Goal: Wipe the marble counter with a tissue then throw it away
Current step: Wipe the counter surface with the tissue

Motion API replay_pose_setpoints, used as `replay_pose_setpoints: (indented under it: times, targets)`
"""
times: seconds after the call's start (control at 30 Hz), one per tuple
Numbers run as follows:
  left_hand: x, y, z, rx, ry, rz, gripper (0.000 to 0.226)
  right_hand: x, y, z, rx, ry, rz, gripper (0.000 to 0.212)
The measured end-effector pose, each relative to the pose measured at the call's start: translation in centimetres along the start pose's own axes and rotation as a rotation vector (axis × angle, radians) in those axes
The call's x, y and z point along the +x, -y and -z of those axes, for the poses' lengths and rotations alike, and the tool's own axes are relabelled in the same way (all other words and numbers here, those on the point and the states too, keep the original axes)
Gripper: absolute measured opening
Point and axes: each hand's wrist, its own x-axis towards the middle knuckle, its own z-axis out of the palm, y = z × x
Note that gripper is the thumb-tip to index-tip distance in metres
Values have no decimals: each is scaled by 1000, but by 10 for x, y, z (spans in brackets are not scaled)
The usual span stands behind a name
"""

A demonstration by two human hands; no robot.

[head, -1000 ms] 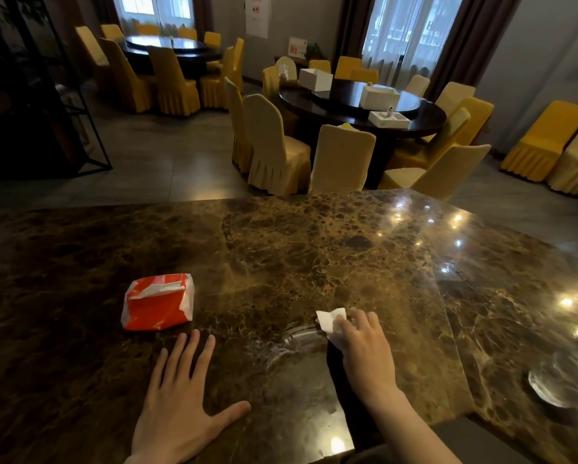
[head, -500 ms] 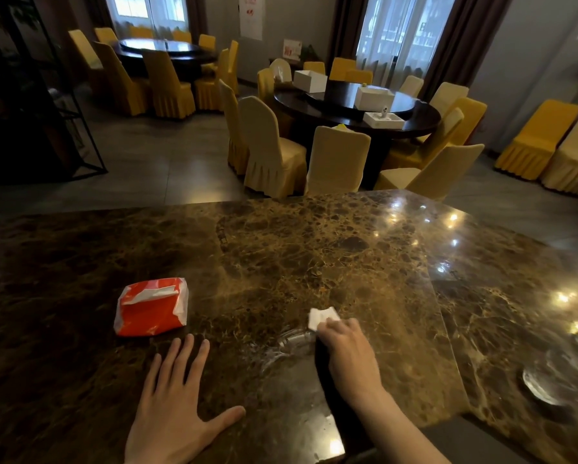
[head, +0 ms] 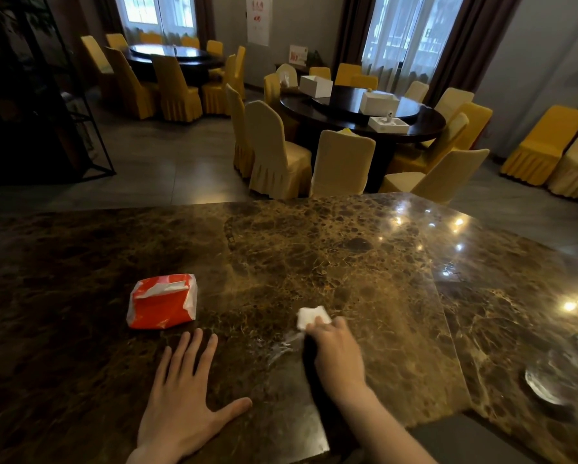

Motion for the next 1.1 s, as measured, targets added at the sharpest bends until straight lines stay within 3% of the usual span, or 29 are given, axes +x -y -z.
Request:
replay_pose_setpoints:
  times: [0.1, 0.17, 0.33, 0.43, 0.57, 0.63, 0.8, 0.9, 1.1]
  targets:
    - [1, -1, 0, 7, -5, 4, 130, 5, -29, 12, -24, -78, -267, 32]
    - [1, -2, -1, 1, -2, 5, 129, 7, -18, 7, -26, -118, -312, 33]
    - [2, -1, -1, 11, 22, 10, 131, -6, 38, -18, 115, -74, -26, 29]
    - [3, -2, -1, -2, 13, 13, 132, -6, 25, -14, 90, -33, 88, 19]
    - [2, 0, -2, 16, 23, 10, 131, 13, -27, 9, 89, -74, -255, 24]
    - [3, -1, -1, 7, 29, 16, 131, 16, -23, 10, 81, -146, -326, 28]
    - [5, -2, -2, 27, 52, 30, 132, -1, 54, -20, 175, -70, -56, 25]
    - [4, -1, -1, 32, 55, 28, 132, 0, 44, -19, 184, -44, 69, 20]
    - [3, -1, 0, 5, 42, 18, 132, 26, -12, 11, 157, -119, -343, 18]
